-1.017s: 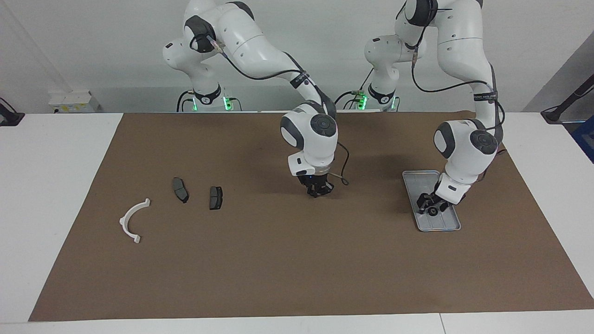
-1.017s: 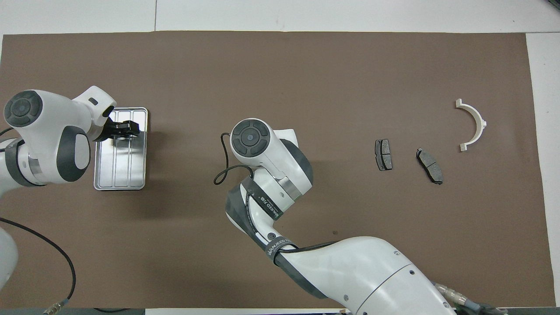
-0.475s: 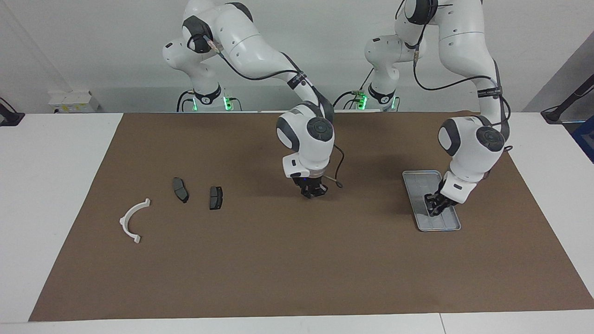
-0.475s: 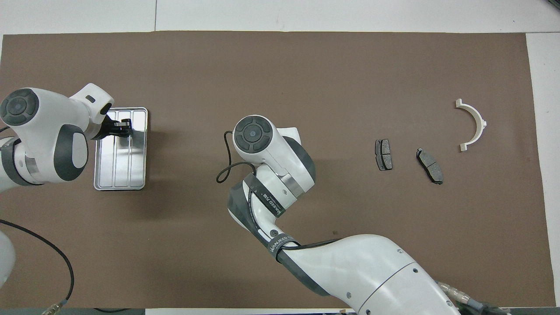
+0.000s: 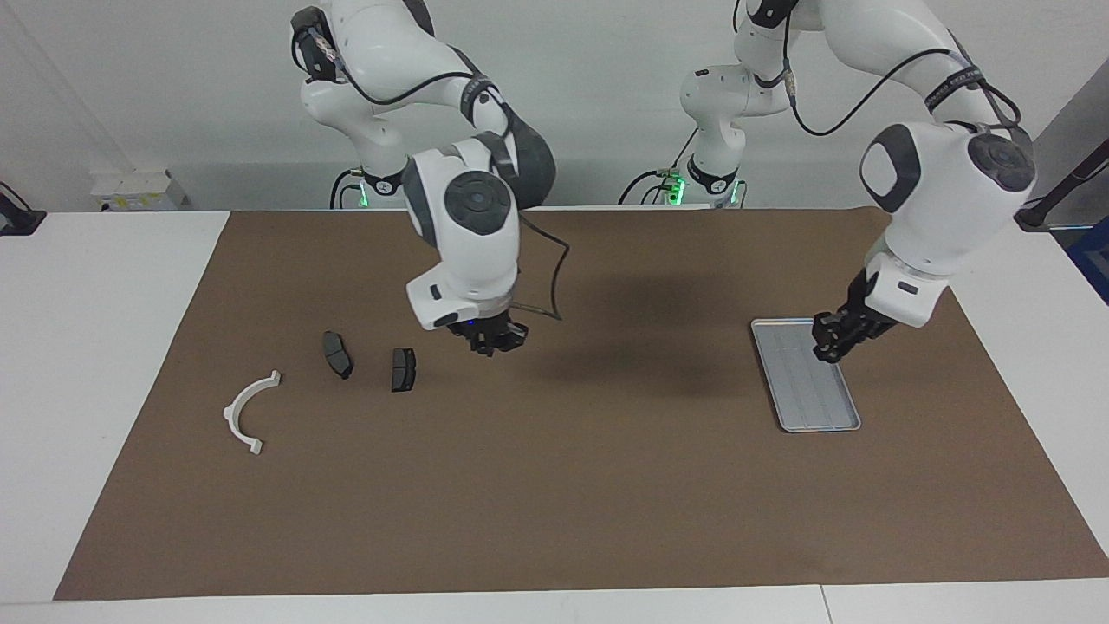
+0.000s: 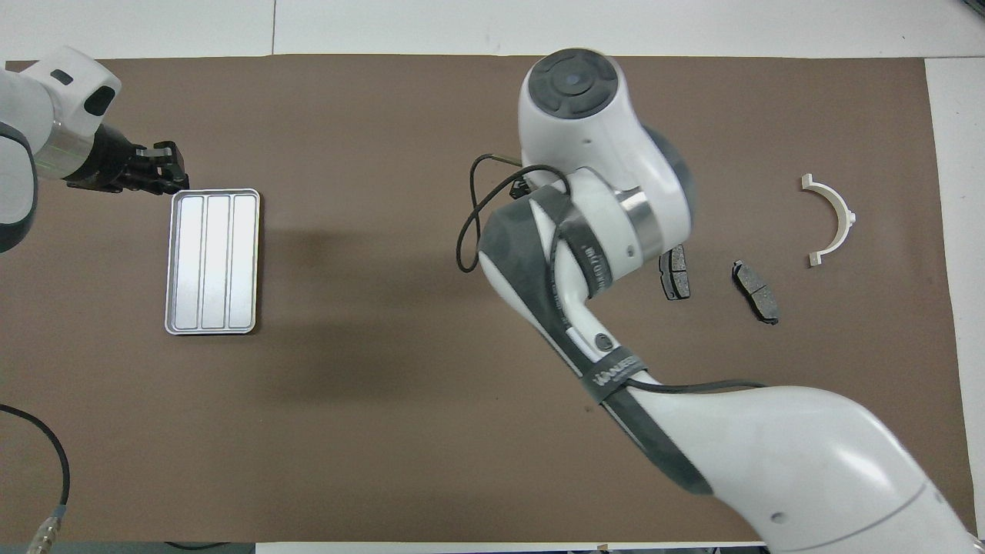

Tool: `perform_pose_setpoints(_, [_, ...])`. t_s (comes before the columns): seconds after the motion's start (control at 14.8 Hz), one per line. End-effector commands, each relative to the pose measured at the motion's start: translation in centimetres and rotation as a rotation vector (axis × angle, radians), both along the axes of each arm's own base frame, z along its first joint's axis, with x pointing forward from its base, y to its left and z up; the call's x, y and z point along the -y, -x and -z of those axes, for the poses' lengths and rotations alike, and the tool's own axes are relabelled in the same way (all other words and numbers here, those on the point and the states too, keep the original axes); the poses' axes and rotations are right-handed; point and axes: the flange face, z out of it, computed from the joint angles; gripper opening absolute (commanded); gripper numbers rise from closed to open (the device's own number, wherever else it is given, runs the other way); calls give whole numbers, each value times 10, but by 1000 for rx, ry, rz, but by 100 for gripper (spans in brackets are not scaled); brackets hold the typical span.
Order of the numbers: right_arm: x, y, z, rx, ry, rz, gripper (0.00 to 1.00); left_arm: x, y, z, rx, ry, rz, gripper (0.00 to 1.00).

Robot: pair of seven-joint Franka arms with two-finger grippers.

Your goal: Place bearing gear from tray to pile

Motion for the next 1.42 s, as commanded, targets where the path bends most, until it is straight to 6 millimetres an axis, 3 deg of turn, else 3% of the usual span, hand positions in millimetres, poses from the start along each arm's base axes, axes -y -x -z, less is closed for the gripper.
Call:
perform_pose_setpoints(0.0, [78, -26, 6, 7, -39, -185, 0, 136, 38, 12, 59, -53, -134, 0])
perform_pose_setpoints(0.07, [106, -35, 15, 27, -49, -229, 0, 176, 62, 18, 96, -36, -151, 0])
perform_pose_setpoints(0.2, [153, -46, 35, 69, -61, -290, 0, 225, 98, 34, 114, -55, -144, 0])
perform_pose_setpoints(0.41, [183, -52, 79, 125, -58, -333, 0, 257, 119, 72, 80, -66, -169, 0])
perform_pose_setpoints(0.54, [194, -60, 107, 148, -56, -338, 0, 260, 125, 115, 65, -69, -162, 0])
perform_pose_setpoints(0.75, [212, -73, 149, 188, -48, -365, 0, 263, 117, 182, 68, -93, -161, 0])
perform_pose_setpoints(0.88, [217, -77, 163, 208, -44, -361, 0, 265, 115, 195, 78, -86, -182, 0])
perform_pose_setpoints(1.08, [225, -81, 178, 236, -38, -365, 0, 264, 113, 200, 80, -80, -190, 0])
perform_pose_setpoints(1.36, [226, -79, 181, 227, -42, -360, 0, 261, 119, 215, 94, -53, -183, 0])
